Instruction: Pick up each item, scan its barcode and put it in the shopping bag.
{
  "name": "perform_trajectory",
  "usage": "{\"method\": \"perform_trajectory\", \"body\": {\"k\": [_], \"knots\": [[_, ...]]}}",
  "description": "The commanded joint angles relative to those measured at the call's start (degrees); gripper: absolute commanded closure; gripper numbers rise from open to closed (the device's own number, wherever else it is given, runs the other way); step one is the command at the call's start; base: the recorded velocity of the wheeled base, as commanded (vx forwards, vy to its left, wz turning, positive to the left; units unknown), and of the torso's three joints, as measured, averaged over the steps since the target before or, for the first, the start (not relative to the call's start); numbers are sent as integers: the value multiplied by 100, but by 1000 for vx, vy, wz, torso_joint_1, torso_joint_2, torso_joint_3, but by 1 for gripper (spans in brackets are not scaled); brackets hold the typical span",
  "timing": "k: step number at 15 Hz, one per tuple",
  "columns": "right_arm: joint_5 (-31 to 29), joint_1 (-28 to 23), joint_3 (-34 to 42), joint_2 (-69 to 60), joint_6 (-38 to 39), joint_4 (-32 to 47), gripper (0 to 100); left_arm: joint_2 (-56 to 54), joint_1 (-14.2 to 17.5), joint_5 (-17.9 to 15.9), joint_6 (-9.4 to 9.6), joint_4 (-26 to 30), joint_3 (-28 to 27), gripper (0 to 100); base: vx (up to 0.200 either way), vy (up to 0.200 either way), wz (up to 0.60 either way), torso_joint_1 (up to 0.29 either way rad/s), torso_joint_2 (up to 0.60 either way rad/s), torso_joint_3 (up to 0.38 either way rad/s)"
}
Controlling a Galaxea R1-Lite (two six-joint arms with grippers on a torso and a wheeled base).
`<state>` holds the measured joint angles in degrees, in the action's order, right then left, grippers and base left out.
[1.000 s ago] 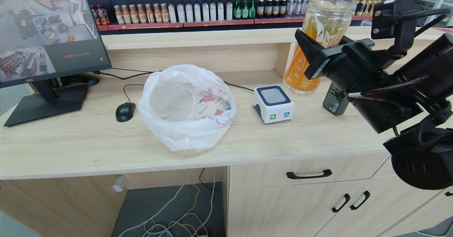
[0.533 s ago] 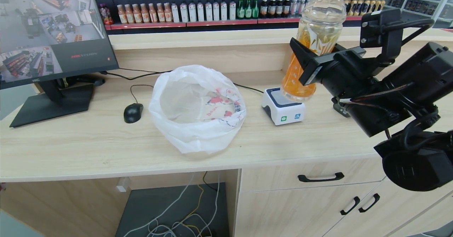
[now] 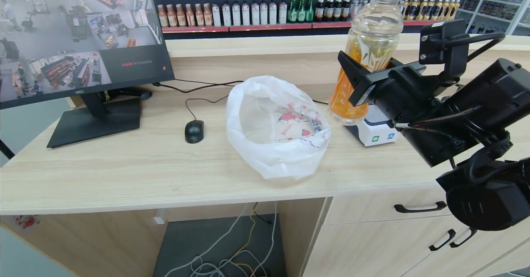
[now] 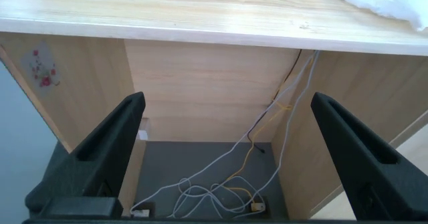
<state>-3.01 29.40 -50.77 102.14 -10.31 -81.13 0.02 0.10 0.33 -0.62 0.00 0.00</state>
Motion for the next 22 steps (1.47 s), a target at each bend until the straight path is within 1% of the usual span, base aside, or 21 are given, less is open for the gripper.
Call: {"method": "perform_trajectory", "body": {"k": [1,3,4,6,12,16,17,22], "knots": [[-7,13,-126,121,-6,44,100,-2,-1,2,1,0,0,0,0,0,0,0,0,0],[-138,48,-644,359,21,211,100,-2,-1,2,1,0,0,0,0,0,0,0,0,0],[-217,171,-759,411,65,317,100,-2,-1,2,1,0,0,0,0,0,0,0,0,0],[-226,320,-961,464,179,669,100,-2,-1,2,1,0,0,0,0,0,0,0,0,0],[-182,426,-2367,1246,522,1547,100,-2,-1,2,1,0,0,0,0,0,0,0,0,0],[-200,426,-2719,1633,601,1670,100,-2,-1,2,1,0,0,0,0,0,0,0,0,0],[-244,417,-2956,1765,636,1670,100,-2,-1,2,1,0,0,0,0,0,0,0,0,0],[-235,399,-3677,2336,653,1741,100,-2,-1,2,1,0,0,0,0,0,0,0,0,0]]}}
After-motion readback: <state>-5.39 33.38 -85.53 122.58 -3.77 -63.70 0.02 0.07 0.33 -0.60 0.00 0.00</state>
